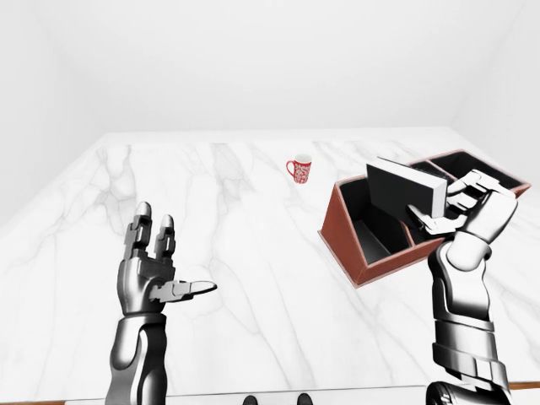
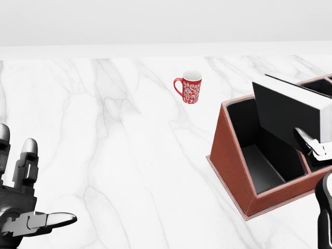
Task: Pick up the book and place it in the left compartment of the caddy.
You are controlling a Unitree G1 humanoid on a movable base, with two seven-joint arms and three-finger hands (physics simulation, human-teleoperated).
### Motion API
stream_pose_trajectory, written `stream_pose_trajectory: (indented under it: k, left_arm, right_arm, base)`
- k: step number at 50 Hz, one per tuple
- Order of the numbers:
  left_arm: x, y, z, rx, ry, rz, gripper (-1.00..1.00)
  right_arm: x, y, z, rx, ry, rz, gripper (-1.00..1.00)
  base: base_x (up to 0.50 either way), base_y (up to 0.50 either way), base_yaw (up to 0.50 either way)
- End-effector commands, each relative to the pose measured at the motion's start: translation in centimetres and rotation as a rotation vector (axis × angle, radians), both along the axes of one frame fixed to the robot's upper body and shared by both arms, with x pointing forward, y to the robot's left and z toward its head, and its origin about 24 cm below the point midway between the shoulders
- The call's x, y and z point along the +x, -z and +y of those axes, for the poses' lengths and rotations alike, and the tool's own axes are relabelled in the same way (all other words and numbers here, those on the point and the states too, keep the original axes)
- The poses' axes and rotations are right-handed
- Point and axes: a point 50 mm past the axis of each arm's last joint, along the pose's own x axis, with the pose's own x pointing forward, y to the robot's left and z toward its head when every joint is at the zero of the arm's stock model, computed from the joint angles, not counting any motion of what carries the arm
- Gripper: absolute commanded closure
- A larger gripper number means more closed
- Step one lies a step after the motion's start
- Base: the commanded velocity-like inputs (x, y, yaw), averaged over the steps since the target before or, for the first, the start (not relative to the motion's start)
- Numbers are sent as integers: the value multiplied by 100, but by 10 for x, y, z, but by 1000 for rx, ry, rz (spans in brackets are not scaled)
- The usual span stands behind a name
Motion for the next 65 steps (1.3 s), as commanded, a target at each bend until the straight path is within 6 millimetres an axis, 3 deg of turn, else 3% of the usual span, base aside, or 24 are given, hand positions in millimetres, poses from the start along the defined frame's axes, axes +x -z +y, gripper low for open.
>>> stream_pose_trajectory:
  k: [1, 18, 23, 28, 46, 65]
  left_arm:
    - [0, 1, 0, 2, 0, 1, -100]
    - [0, -1, -1, 4, 1, 2, -100]
    - [0, 7, -1, 4, 1, 2, -100]
    - [0, 0, -1, 5, 1, 2, -100]
    - [1, 8, 0, 5, 0, 3, -100]
    - [2, 8, 0, 6, 0, 6, -100]
  right_arm:
    - [4, 23, -2, 26, 44, 93, 100]
    - [15, 53, -4, 42, 46, 245, 100]
    - [15, 54, -6, 43, 51, 250, 100]
    - [21, 56, -5, 41, 44, 277, 100]
    - [36, 54, -1, 21, 29, 308, 100]
    - [45, 63, -5, 4, 41, 394, 100]
  base:
    - [0, 0, 0]
    - [0, 0, 0]
    - [0, 0, 0]
    - [0, 0, 0]
    - [0, 0, 0]
    - [0, 0, 0]
